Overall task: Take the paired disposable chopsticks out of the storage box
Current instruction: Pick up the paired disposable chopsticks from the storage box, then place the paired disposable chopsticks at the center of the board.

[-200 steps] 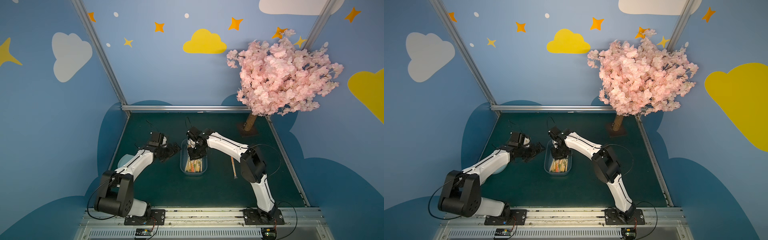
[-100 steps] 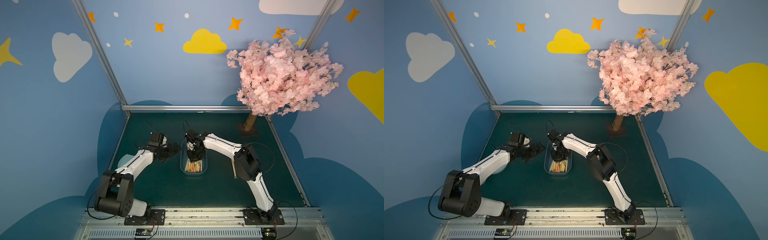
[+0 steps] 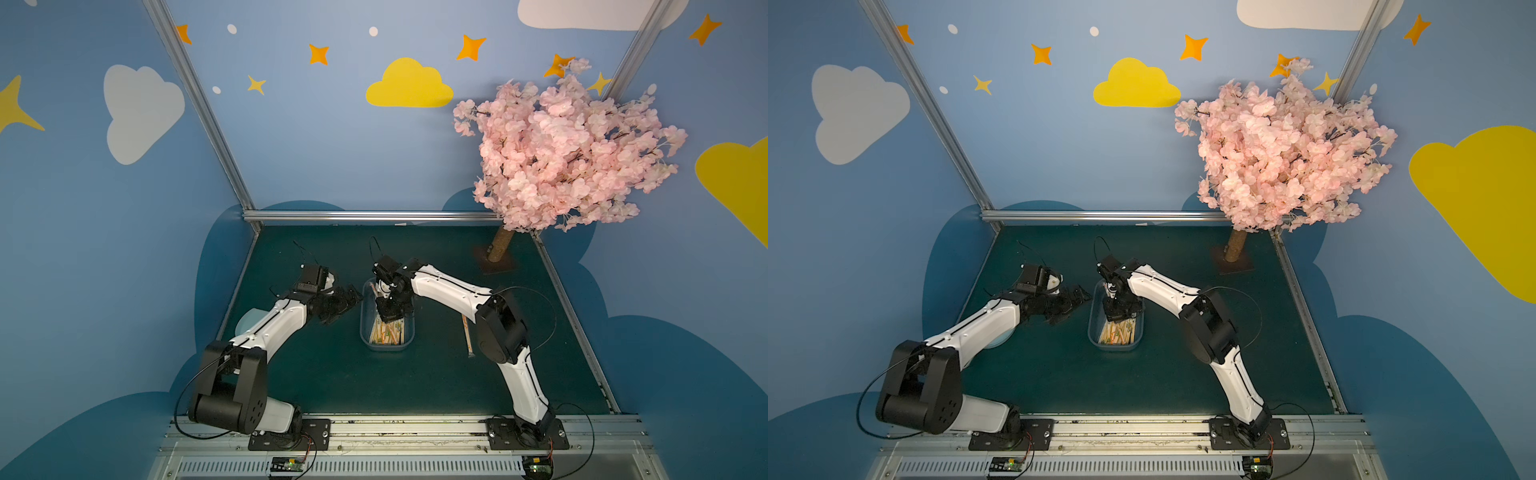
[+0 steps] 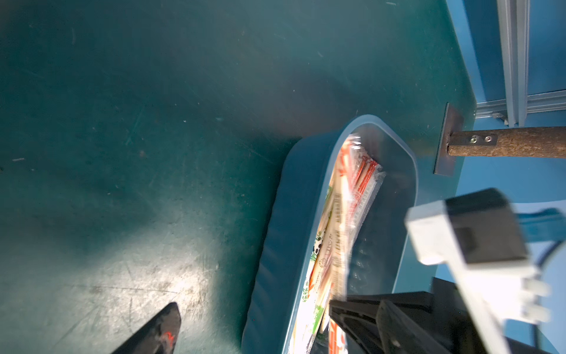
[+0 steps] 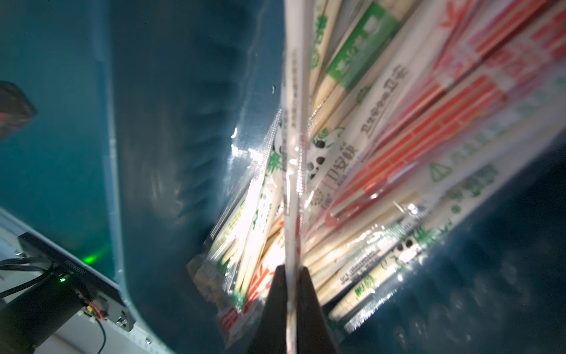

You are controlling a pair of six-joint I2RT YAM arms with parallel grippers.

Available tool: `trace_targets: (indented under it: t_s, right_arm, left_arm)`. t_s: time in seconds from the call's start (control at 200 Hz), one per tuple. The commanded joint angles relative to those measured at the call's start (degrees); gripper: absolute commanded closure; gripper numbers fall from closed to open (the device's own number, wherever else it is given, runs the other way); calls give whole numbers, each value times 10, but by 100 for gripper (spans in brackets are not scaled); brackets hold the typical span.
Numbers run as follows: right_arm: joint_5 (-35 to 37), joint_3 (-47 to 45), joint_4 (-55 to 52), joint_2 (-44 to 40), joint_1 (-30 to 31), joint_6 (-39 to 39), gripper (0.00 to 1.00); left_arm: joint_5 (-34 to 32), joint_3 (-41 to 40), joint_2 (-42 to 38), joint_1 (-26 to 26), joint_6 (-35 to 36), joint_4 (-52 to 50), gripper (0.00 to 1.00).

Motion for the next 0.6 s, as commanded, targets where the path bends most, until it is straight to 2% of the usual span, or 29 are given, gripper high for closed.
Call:
trace_targets:
  t_s: [0.0, 0.205, 0.34, 0.596]
  right_arm:
    - [-15, -12, -6, -50, -19, 9, 100]
    - [-41, -41, 23, -106, -53, 24, 100]
    - [-31, -79, 32, -157, -78, 26, 100]
    - [12, -250, 66, -267, -146, 18, 100]
  left_arm:
    - [7, 10, 2, 2, 10, 3, 0]
    - [7, 17, -5, 2, 16, -3, 0]
    - [6, 16, -14, 2, 18, -7, 0]
    - [11, 16, -29, -9, 20, -17, 0]
